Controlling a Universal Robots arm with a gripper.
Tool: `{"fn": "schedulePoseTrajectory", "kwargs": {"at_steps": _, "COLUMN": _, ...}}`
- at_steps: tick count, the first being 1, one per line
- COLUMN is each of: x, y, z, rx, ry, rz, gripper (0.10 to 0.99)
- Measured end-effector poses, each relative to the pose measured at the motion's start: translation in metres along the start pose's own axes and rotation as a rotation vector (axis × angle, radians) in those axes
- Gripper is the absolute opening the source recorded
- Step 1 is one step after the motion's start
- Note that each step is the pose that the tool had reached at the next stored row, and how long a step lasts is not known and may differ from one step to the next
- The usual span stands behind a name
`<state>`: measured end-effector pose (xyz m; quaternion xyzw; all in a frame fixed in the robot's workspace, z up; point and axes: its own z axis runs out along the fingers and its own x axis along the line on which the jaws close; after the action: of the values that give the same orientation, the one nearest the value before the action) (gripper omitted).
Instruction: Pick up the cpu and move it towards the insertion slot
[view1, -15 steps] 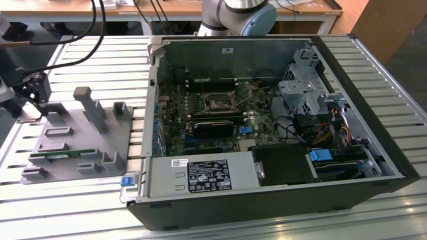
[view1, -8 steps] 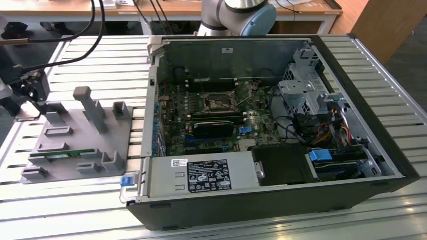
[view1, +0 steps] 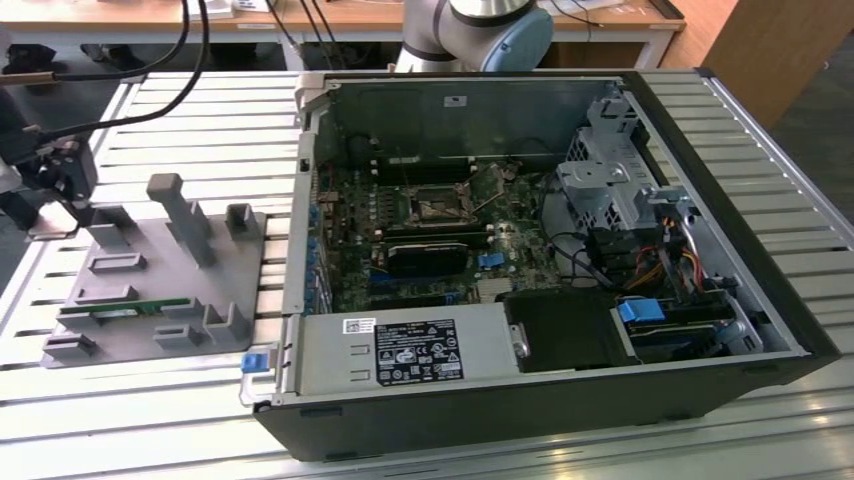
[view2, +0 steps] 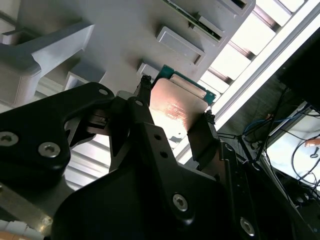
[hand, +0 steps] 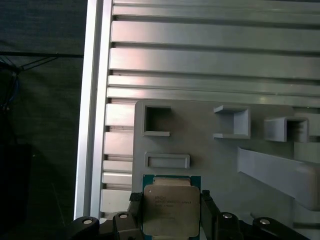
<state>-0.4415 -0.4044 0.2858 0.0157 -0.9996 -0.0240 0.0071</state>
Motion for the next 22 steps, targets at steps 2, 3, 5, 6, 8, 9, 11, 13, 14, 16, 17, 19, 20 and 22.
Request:
{"fn": "schedulePoseTrajectory", "kwargs": {"at_steps": 2, "x": 0.0, "y": 0.0001, "z": -0.0009, "rx": 0.0, "ry": -0.0001, "rz": 0.0, "gripper": 0.545}}
{"fn": "schedulePoseTrajectory", "kwargs": {"at_steps": 3, "x": 0.0, "y": 0.0001, "z": -0.0013, "rx": 0.0, "ry": -0.0002, "rz": 0.0, "gripper": 0.545}}
{"fn": "schedulePoseTrajectory", "kwargs": {"at_steps": 5, "x": 0.0, "y": 0.0001, "z": -0.0022, "rx": 0.0, "ry": 0.0, "rz": 0.0, "gripper": 0.545}}
{"fn": "schedulePoseTrajectory", "kwargs": {"at_steps": 6, "x": 0.0, "y": 0.0001, "z": -0.0026, "rx": 0.0, "ry": -0.0001, "rz": 0.0, "gripper": 0.545}}
{"fn": "schedulePoseTrajectory", "kwargs": {"at_steps": 8, "x": 0.0, "y": 0.0002, "z": -0.0035, "rx": 0.0, "ry": 0.0, "rz": 0.0, "gripper": 0.545}}
{"fn": "schedulePoseTrajectory", "kwargs": {"at_steps": 9, "x": 0.0, "y": 0.0002, "z": -0.0039, "rx": 0.001, "ry": -0.0001, "rz": 0.0, "gripper": 0.545}}
{"fn": "schedulePoseTrajectory", "kwargs": {"at_steps": 11, "x": 0.0001, "y": 0.0002, "z": -0.0046, "rx": 0.001, "ry": -0.0002, "rz": 0.0, "gripper": 0.545}}
{"fn": "schedulePoseTrajectory", "kwargs": {"at_steps": 13, "x": 0.0001, "y": 0.0003, "z": -0.0056, "rx": 0.001, "ry": 0.0, "rz": 0.0, "gripper": 0.545}}
{"fn": "schedulePoseTrajectory", "kwargs": {"at_steps": 14, "x": 0.0001, "y": 0.0003, "z": -0.006, "rx": 0.002, "ry": 0.0, "rz": 0.0, "gripper": 0.545}}
{"fn": "schedulePoseTrajectory", "kwargs": {"at_steps": 16, "x": 0.0001, "y": 0.0003, "z": -0.0066, "rx": 0.002, "ry": -0.0001, "rz": 0.0, "gripper": 0.545}}
{"fn": "schedulePoseTrajectory", "kwargs": {"at_steps": 17, "x": 0.0001, "y": 0.0003, "z": -0.007, "rx": 0.002, "ry": 0.0, "rz": 0.0, "gripper": 0.545}}
{"fn": "schedulePoseTrajectory", "kwargs": {"at_steps": 19, "x": 0.0001, "y": 0.0004, "z": -0.0078, "rx": 0.002, "ry": 0.0001, "rz": 0.0, "gripper": 0.545}}
{"fn": "schedulePoseTrajectory", "kwargs": {"at_steps": 20, "x": 0.0001, "y": 0.0004, "z": -0.0081, "rx": 0.002, "ry": 0.0, "rz": 0.0, "gripper": 0.545}}
{"fn": "schedulePoseTrajectory", "kwargs": {"at_steps": 22, "x": 0.0001, "y": 0.0004, "z": -0.009, "rx": 0.002, "ry": 0.0, "rz": 0.0, "gripper": 0.545}}
